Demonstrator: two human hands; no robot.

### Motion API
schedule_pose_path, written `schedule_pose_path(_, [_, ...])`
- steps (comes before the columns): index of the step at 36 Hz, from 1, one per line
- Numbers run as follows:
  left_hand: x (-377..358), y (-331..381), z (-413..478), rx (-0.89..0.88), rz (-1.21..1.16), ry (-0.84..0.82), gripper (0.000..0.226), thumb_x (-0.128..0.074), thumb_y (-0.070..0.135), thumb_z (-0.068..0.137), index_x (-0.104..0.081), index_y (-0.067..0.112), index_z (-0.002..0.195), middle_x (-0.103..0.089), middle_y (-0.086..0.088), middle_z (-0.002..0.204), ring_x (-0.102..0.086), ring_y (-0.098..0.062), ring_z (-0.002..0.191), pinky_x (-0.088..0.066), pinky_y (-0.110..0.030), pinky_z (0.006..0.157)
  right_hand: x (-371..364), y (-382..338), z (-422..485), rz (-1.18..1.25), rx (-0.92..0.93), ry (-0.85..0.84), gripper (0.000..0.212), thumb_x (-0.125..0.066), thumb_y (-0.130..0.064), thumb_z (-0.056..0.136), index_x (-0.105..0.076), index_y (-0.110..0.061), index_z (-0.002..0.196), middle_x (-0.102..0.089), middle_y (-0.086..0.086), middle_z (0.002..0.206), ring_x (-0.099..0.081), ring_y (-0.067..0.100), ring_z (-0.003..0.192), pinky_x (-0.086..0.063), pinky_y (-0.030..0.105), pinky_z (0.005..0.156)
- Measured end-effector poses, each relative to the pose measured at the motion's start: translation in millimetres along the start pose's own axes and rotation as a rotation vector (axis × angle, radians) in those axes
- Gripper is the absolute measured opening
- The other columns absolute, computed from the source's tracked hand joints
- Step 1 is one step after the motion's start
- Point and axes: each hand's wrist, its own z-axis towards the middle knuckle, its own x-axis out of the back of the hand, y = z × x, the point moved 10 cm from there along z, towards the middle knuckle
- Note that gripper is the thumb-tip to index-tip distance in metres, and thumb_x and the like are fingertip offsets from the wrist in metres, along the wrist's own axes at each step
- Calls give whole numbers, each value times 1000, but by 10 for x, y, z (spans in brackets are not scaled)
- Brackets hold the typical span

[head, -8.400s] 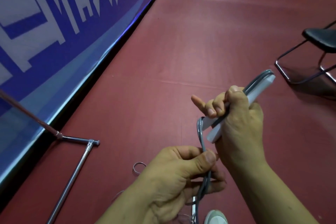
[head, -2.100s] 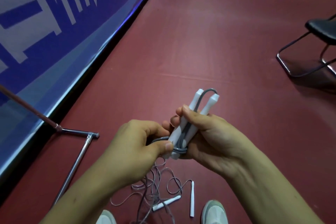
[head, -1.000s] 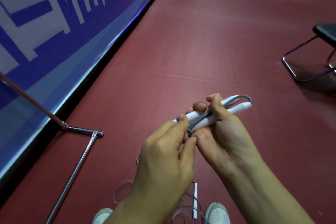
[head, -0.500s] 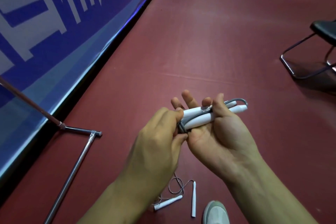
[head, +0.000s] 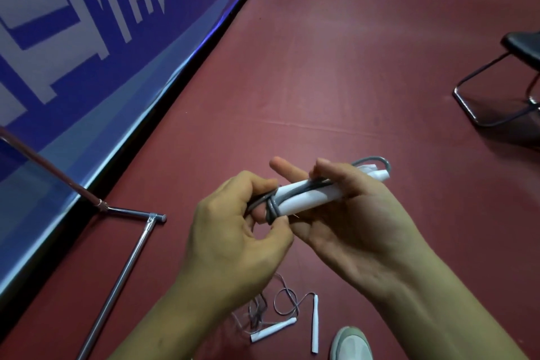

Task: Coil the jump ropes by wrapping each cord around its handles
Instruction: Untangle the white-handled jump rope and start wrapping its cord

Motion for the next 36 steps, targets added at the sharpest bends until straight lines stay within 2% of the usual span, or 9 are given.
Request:
schedule_pose_path(4, [-20,-39,3,137,-192,-88,30,-72,15,68,-69,32,92,-67,-19,85,-66,-38,72,-58,-48,69,-28,-42,-45,-173,43,-110,11,-62,-12,84,-52,-16,82,-73,15,121,-66,43,116,-51,55,103])
schedule_pose_path(6, [-49,-47,3,180,-287,-124,31,-71,12,66,-71,31,90,-66,-25,89,-64,-29,66,-59,-39,64,-20,-49,-35,-239,64,-155,11,-62,-17,79,-59,-14,90,-72,15,122,-68,41,115,-54,53,100])
schedule_pose_path(9, [-72,-63,11,217,-378,-157,31,-71,8,64,-72,27,89,-68,-22,87,-62,-17,70,-56,-26,62,-33,-136,-54,-359,127,-202,33,-63,-18,79,-73,-10,110,-72,14,123,-69,38,113,-56,53,95])
schedule_pose_path(15, [-121,-72,-19,270,-466,-275,29,-69,0,60,-72,6,88,-70,-15,78,-61,-12,67,-50,-18,57,-95,-225,-144,-580,200,-366,6,-73,-8,82,-69,-11,79,-65,15,134,-66,43,116,-47,69,100])
schedule_pose_path(19, [-183,-112,-54,299,-458,-360,28,-71,4,62,-74,10,89,-70,-25,91,-60,-21,75,-49,-28,64,42,-269,-157,-853,229,-348,20,-74,0,81,-68,4,99,-72,9,123,-72,24,110,-56,47,97])
schedule_pose_path(24, [-252,-134,-103,344,-501,-421,38,-76,12,60,-75,12,98,-70,-29,102,-59,-25,84,-46,-35,72,266,-312,-115,-1029,246,-226,29,-75,3,87,-74,-15,110,-77,-1,108,-73,16,104,-58,43,96])
schedule_pose_path(28, [-274,-225,-98,384,-418,-442,37,-70,7,68,-77,21,101,-73,-23,98,-60,-19,80,-50,-29,70,195,-362,-92,-1140,377,-206,19,-73,-11,88,-74,-20,105,-77,-5,101,-73,11,96,-59,36,88])
schedule_pose_path(32, [-227,-259,-99,381,-187,-474,27,-80,11,76,-79,25,99,-78,4,99,-73,-17,93,-59,-44,88,-14,-337,-127,-1132,419,-332,8,-74,-17,84,-75,-12,89,-76,2,87,-72,16,82,-54,24,71])
schedule_pose_path(36, [-93,-240,-43,311,118,-350,14,-84,15,78,-75,25,82,-75,10,75,-69,-10,64,-57,-33,60,2,-282,-102,-1206,464,-309,11,-76,-22,84,-76,-13,89,-78,-3,96,-73,10,100,-56,26,82])
